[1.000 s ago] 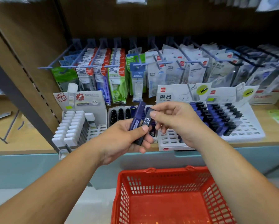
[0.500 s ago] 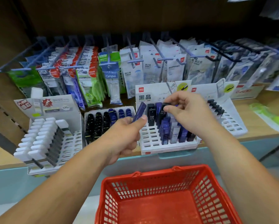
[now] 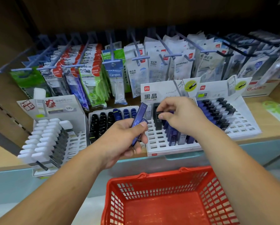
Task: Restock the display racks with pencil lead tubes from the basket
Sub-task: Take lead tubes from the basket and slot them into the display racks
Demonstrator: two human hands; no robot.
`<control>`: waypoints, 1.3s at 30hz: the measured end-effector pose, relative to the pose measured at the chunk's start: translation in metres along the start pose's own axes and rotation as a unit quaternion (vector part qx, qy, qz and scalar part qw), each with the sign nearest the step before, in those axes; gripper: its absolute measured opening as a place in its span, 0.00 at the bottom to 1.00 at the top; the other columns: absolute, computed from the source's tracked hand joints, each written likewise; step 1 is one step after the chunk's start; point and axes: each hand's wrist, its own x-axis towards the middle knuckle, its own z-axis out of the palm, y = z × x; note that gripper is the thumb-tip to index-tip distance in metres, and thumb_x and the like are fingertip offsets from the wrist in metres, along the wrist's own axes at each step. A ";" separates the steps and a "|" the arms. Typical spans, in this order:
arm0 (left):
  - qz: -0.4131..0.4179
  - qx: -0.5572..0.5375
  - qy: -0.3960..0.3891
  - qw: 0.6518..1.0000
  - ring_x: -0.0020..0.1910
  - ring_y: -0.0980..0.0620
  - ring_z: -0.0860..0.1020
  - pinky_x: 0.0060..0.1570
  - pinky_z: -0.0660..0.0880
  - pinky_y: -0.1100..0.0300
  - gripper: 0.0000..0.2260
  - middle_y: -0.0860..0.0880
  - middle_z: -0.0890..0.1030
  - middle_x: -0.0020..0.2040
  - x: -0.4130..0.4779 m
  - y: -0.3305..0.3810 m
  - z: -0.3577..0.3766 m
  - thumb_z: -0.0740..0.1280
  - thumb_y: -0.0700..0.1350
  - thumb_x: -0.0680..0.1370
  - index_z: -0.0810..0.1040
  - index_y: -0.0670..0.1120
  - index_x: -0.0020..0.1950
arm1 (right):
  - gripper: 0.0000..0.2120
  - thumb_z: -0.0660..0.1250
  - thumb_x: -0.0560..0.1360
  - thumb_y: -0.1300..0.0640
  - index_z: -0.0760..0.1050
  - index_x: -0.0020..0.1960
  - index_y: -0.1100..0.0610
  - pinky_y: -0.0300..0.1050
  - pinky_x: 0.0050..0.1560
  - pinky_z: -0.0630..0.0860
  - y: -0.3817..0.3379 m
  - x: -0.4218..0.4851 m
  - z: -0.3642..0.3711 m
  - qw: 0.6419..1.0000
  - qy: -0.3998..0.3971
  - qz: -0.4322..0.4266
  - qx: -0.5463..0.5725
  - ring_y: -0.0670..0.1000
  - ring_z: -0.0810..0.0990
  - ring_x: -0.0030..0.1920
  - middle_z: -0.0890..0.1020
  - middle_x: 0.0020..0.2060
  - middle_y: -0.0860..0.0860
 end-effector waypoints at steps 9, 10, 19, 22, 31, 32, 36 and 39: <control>0.006 0.011 -0.025 1.000 0.25 0.55 0.63 0.23 0.58 0.66 0.15 0.47 0.75 0.37 0.000 -0.004 0.000 0.65 0.50 0.85 0.75 0.37 0.59 | 0.13 0.70 0.79 0.61 0.83 0.60 0.48 0.35 0.42 0.74 -0.011 -0.010 0.000 0.996 0.027 -0.037 0.081 0.40 0.76 0.33 0.83 0.47 0.46; 0.008 0.012 -0.038 0.999 0.26 0.55 0.62 0.23 0.59 0.65 0.14 0.47 0.74 0.38 -0.001 -0.004 0.000 0.64 0.49 0.85 0.75 0.37 0.57 | 0.13 0.70 0.79 0.62 0.83 0.60 0.49 0.33 0.39 0.73 -0.014 -0.013 -0.003 0.986 0.014 -0.033 0.166 0.41 0.74 0.30 0.84 0.48 0.48; 0.038 0.037 -0.073 0.996 0.32 0.52 0.76 0.28 0.68 0.64 0.08 0.43 0.84 0.47 -0.003 -0.003 0.000 0.63 0.35 0.84 0.74 0.42 0.63 | 0.03 0.74 0.76 0.65 0.83 0.49 0.60 0.42 0.28 0.72 -0.016 -0.022 -0.016 0.939 0.028 0.036 0.340 0.52 0.79 0.29 0.83 0.32 0.54; 0.036 0.065 -0.047 0.996 0.31 0.52 0.76 0.26 0.67 0.62 0.09 0.45 0.83 0.47 -0.002 -0.004 -0.004 0.61 0.35 0.85 0.76 0.43 0.63 | 0.04 0.74 0.75 0.68 0.81 0.47 0.62 0.45 0.31 0.77 -0.010 -0.023 -0.028 0.918 0.049 0.069 0.388 0.55 0.82 0.32 0.84 0.34 0.57; 0.020 -0.074 0.049 0.996 0.23 0.52 0.60 0.26 0.60 0.61 0.07 0.45 0.72 0.34 -0.003 0.007 0.006 0.63 0.37 0.81 0.71 0.44 0.45 | 0.09 0.70 0.74 0.75 0.79 0.52 0.66 0.49 0.42 0.86 -0.012 -0.034 -0.027 0.879 -0.036 0.128 0.457 0.63 0.87 0.42 0.84 0.38 0.62; 0.034 -0.072 0.059 0.995 0.23 0.53 0.57 0.25 0.58 0.62 0.08 0.47 0.70 0.33 -0.003 0.008 0.008 0.65 0.41 0.83 0.71 0.46 0.44 | 0.09 0.71 0.74 0.74 0.79 0.52 0.66 0.48 0.40 0.86 -0.012 -0.035 -0.027 0.883 -0.039 0.126 0.449 0.62 0.88 0.41 0.84 0.39 0.61; 0.108 -0.042 0.085 0.990 0.23 0.54 0.58 0.25 0.58 0.62 0.08 0.53 0.71 0.27 -0.008 0.008 0.017 0.68 0.43 0.83 0.75 0.44 0.45 | 0.06 0.75 0.74 0.69 0.83 0.49 0.61 0.39 0.29 0.75 -0.012 -0.040 -0.026 0.940 -0.039 0.065 0.332 0.50 0.85 0.35 0.86 0.34 0.53; 0.132 -0.015 0.139 0.981 0.23 0.53 0.60 0.26 0.61 0.61 0.06 0.53 0.72 0.27 -0.005 0.008 0.018 0.71 0.44 0.82 0.81 0.43 0.48 | 0.05 0.78 0.73 0.62 0.85 0.44 0.53 0.36 0.39 0.75 -0.008 -0.041 -0.023 0.982 -0.005 -0.004 0.187 0.43 0.79 0.33 0.84 0.32 0.44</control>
